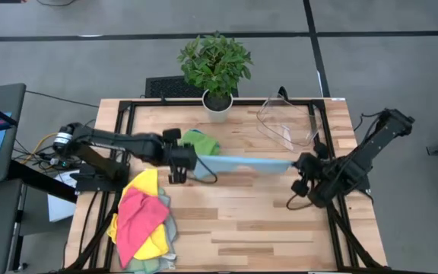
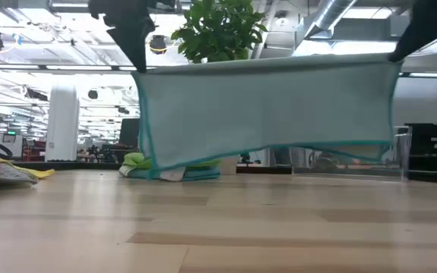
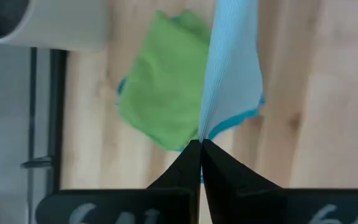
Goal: Fold microfiber towels
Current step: Fold the light blue microfiber towel
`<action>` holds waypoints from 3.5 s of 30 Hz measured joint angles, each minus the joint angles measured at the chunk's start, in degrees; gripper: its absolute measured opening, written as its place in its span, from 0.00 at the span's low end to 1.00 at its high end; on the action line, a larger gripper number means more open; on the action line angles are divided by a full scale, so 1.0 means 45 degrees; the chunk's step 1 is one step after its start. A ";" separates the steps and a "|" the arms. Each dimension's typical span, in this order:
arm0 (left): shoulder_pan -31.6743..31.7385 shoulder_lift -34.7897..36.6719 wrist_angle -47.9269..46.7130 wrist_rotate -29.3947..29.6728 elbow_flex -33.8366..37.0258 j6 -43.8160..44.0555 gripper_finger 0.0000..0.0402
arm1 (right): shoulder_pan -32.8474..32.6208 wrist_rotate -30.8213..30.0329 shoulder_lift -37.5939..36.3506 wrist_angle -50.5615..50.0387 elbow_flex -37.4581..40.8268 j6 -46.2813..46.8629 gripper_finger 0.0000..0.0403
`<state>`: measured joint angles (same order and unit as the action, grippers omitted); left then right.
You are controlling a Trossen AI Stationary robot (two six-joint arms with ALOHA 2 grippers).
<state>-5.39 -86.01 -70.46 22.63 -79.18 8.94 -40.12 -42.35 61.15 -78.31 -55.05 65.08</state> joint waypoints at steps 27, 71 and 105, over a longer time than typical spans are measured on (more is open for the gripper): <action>-0.4761 -0.4121 0.4523 -0.4988 0.1632 0.1357 0.00 | -0.4048 0.2710 0.5902 0.8072 0.1587 0.2833 0.03; -0.5199 -0.5062 0.3464 -0.1865 -0.0792 0.7145 0.42 | 0.0444 0.4885 0.7674 1.4493 -0.0547 -1.0461 0.05; -0.5927 -0.4169 0.2627 -0.1840 -0.0797 0.8986 0.42 | 0.2708 0.6250 1.0835 1.4300 -0.3507 -1.0255 0.47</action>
<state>-32.06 -104.77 -58.63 14.35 -82.76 49.38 -27.94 -14.22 109.90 -13.96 -70.83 18.93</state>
